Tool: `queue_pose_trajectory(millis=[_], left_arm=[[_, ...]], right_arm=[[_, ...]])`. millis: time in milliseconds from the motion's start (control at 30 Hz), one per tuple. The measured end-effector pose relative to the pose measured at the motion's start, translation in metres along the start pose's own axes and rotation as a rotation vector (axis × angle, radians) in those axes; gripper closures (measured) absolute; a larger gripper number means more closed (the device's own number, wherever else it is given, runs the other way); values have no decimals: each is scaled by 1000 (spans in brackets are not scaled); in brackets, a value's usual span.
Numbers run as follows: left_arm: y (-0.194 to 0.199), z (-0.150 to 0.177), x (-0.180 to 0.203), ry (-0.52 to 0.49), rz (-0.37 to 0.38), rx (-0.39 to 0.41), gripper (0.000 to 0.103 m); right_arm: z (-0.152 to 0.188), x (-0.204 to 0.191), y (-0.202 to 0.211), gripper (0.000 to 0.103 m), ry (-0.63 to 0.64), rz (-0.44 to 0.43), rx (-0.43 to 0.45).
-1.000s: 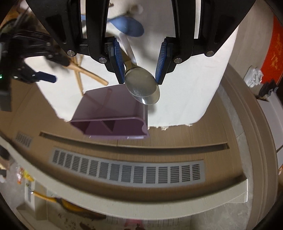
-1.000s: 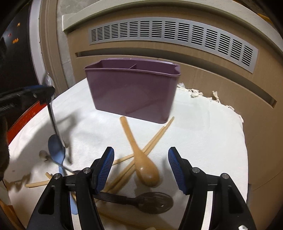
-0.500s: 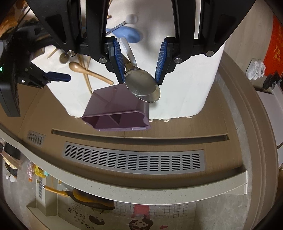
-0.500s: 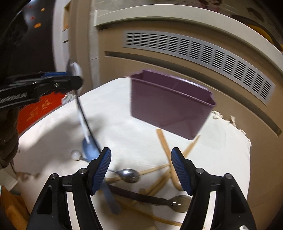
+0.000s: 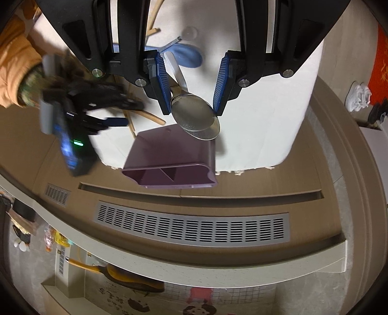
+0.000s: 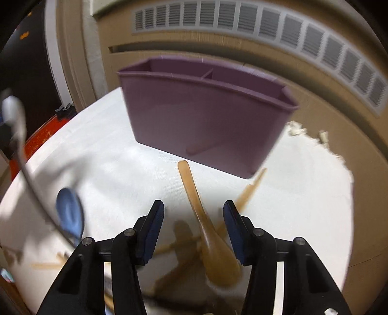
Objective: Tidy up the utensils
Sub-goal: 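Grasp the wooden spoon with the right gripper and lift it while the left gripper holds the grey spoon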
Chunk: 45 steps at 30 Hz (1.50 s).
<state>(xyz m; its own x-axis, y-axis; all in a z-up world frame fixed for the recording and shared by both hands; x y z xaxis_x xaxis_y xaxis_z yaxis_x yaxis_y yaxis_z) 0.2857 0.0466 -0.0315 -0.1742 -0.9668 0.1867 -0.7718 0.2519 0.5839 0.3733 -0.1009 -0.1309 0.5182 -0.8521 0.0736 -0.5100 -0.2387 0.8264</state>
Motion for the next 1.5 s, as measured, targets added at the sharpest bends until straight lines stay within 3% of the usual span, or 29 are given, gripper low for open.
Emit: queue_pose_trajectory(millis=[167, 233, 267, 300, 533, 733, 900, 933, 1000, 1200, 1233, 1300, 1500], left_arm=[[-2, 4, 3, -3, 39, -18, 67], [-5, 4, 5, 7, 65, -31, 67], [-7, 4, 6, 9, 72, -35, 67], [-10, 5, 8, 11, 77, -42, 67], [-28, 7, 29, -8, 90, -83, 67], [-13, -4, 55, -64, 104, -42, 67], [0, -9, 66, -101, 92, -14, 67], [2, -10, 67, -102, 90, -11, 67], [6, -11, 67, -104, 84, 1, 67], [19, -20, 60, -100, 77, 47, 67], [19, -20, 59, -97, 76, 47, 67], [20, -20, 56, -91, 72, 47, 67], [29, -20, 52, -94, 59, 58, 67]], right_arm=[[8, 0, -8, 55, 4, -23, -26], [14, -2, -2, 71, 7, -32, -33], [18, -2, 3, 86, 3, -36, -41], [23, -1, 8, 91, -7, -44, -45], [35, 6, 55, 93, -32, -43, 43], [43, 6, 78, 93, -22, -46, 88], [39, 5, 67, 90, -32, -59, 81], [36, 5, 61, 87, -33, -64, 74], [28, 5, 47, 68, -47, -78, 57], [15, 13, 7, 67, -107, -63, -23], [12, 11, 7, 68, -93, -47, -17], [12, 4, 3, 92, -43, -20, -55], [15, -5, 40, 93, -37, -57, 10]])
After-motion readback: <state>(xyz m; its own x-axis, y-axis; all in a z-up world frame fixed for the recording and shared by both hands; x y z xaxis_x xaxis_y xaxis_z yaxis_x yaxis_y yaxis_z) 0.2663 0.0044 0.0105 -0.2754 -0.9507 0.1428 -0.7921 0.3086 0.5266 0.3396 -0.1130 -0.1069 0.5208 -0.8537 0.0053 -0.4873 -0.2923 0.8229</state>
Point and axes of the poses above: each gripper's, at about its wrist camera, not at the fingertips, and y roughly against the way its jaws point, x to its right, z to its underside, the point moved 8 cm from there along -y, roughly the way its jaws point, and after that the axes turned 6 degrees about y, right-handed, at the moved point
